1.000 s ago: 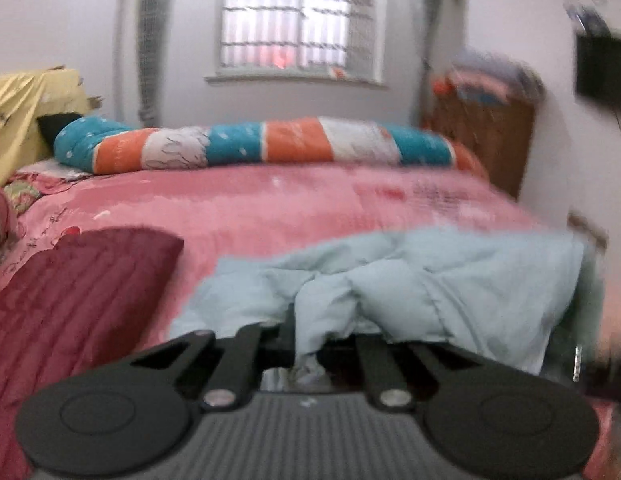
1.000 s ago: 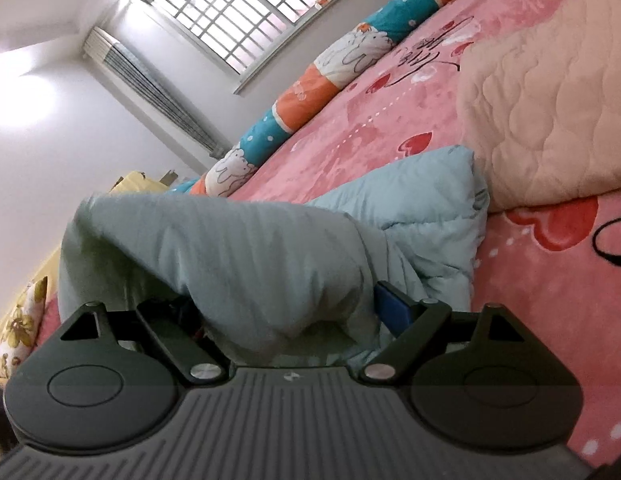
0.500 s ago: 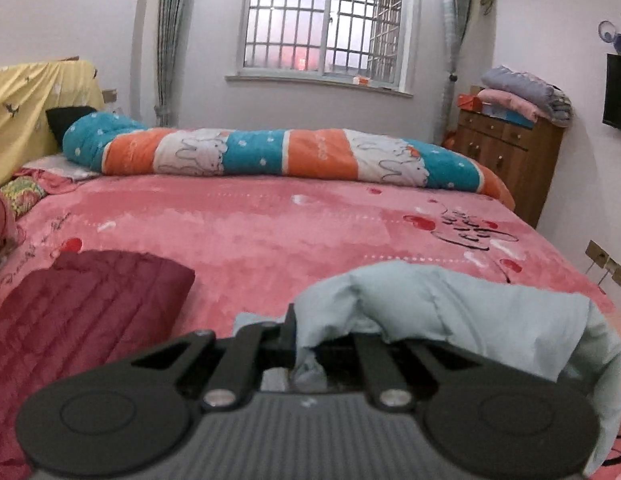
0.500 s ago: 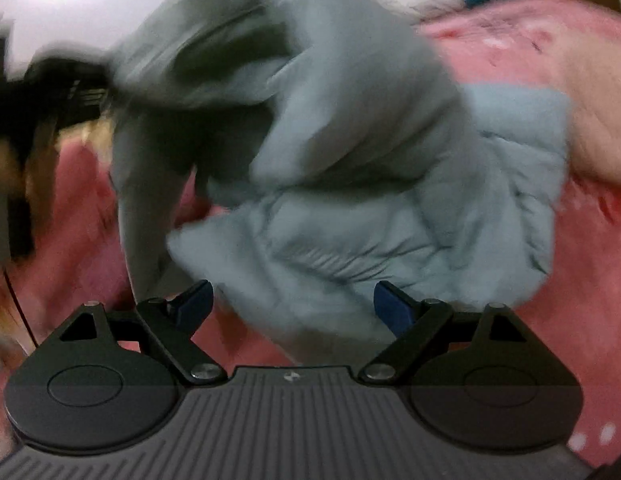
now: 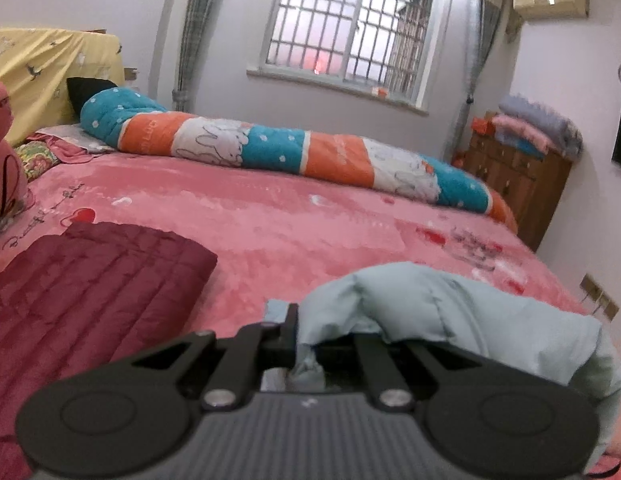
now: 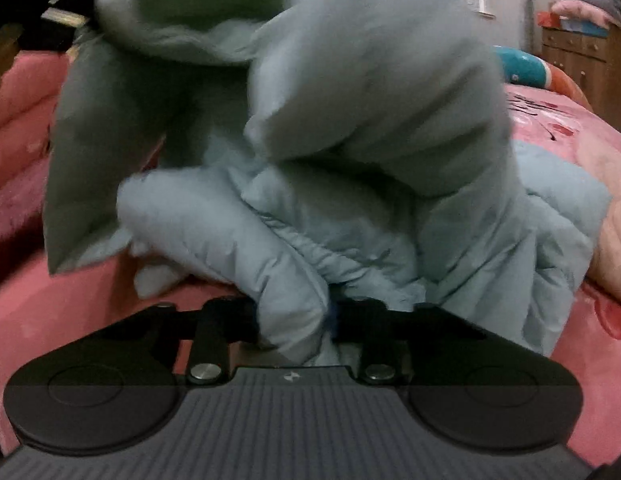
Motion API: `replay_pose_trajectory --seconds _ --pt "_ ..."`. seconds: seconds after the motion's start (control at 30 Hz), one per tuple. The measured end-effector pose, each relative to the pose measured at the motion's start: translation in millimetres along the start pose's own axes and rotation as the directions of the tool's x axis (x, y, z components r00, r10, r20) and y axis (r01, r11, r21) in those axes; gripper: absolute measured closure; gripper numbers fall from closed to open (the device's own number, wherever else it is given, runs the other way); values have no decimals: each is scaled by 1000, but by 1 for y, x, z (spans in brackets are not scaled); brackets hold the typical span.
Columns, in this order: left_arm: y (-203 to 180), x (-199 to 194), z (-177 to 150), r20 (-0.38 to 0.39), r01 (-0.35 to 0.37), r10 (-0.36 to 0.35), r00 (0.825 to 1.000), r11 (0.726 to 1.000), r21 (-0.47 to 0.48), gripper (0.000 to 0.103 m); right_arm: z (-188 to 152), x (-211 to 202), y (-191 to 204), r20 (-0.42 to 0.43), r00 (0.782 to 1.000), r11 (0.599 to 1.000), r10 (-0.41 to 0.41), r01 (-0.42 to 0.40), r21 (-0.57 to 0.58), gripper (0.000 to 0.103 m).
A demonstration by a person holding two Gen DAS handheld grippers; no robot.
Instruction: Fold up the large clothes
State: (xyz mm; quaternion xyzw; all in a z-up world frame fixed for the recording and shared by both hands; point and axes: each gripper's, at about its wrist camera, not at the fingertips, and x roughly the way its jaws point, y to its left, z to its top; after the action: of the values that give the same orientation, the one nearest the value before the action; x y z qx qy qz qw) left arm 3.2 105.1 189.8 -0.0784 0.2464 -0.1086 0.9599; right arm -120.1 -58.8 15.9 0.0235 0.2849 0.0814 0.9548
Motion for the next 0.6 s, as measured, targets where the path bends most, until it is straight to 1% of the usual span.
replay_pose_trajectory --seconds 0.03,0.1,0.2,0.37,0.5,0.6 --pt "3 -8 1 14 6 -6 1000 1000 -12 100 4 -6 -3 27 1000 1000 -14 14 -3 83" --pt "7 -20 2 40 17 -16 999 999 -31 100 12 -20 -6 82 996 999 -44 44 2 86" --pt "13 -44 7 85 38 -32 996 998 -60 100 25 -48 -16 173 981 996 -93 89 27 87" --pt "16 -86 20 167 74 -61 984 995 -70 100 47 -102 -33 320 930 983 -182 162 88 88" --pt "13 -119 31 228 100 -84 970 993 -58 100 63 -143 -42 405 890 976 -211 173 129 88" --pt "11 -145 39 279 118 -100 955 992 -49 100 72 -175 -48 468 855 973 -225 171 154 89"
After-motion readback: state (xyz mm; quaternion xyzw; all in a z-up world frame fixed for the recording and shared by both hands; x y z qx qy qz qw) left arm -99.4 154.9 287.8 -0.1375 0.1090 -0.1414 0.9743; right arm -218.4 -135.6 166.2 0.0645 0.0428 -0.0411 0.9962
